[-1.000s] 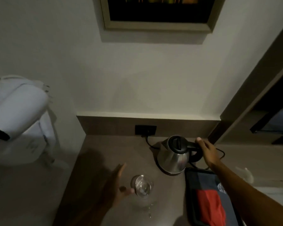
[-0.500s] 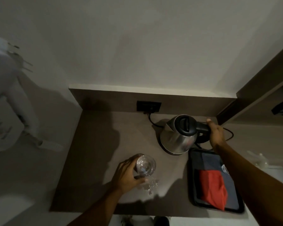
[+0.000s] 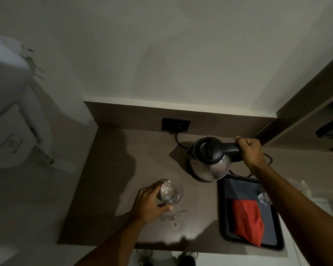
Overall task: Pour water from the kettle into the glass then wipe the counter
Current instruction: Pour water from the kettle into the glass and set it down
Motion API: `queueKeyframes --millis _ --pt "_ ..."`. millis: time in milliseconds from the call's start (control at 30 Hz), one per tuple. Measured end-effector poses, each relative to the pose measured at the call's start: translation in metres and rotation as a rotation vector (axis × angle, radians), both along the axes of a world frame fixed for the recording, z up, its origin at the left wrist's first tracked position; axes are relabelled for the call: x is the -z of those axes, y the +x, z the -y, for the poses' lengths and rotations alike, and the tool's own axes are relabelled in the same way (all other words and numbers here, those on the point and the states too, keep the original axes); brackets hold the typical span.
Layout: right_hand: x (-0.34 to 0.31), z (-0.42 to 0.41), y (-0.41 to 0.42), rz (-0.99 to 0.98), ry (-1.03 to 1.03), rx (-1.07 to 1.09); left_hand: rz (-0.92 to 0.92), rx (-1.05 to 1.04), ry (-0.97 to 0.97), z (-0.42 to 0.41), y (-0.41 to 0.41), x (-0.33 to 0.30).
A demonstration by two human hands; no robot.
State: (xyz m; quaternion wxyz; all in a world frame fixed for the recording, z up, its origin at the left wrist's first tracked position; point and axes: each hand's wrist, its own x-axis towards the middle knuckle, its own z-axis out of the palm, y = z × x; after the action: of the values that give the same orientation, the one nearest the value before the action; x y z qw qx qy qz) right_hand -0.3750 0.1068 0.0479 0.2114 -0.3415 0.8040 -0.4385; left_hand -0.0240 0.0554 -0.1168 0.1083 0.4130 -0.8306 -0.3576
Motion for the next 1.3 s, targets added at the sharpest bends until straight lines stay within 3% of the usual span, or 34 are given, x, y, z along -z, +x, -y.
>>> queueKeyframes --millis 500,933,1300 --pt "-0.047 0.007 0.068 -0.52 0.027 -0.481 -0.018 0.025 -0.026 0.001 0.002 -0.008" --pt "-0.056 0.008 0.103 -0.891 0.041 -0.545 0.015 0.046 -0.065 0.004 0.004 -0.011" --pt "-0.047 0.01 0.112 -1.011 0.155 -0.596 0.008 0.06 -0.067 0.004 0.005 -0.012"
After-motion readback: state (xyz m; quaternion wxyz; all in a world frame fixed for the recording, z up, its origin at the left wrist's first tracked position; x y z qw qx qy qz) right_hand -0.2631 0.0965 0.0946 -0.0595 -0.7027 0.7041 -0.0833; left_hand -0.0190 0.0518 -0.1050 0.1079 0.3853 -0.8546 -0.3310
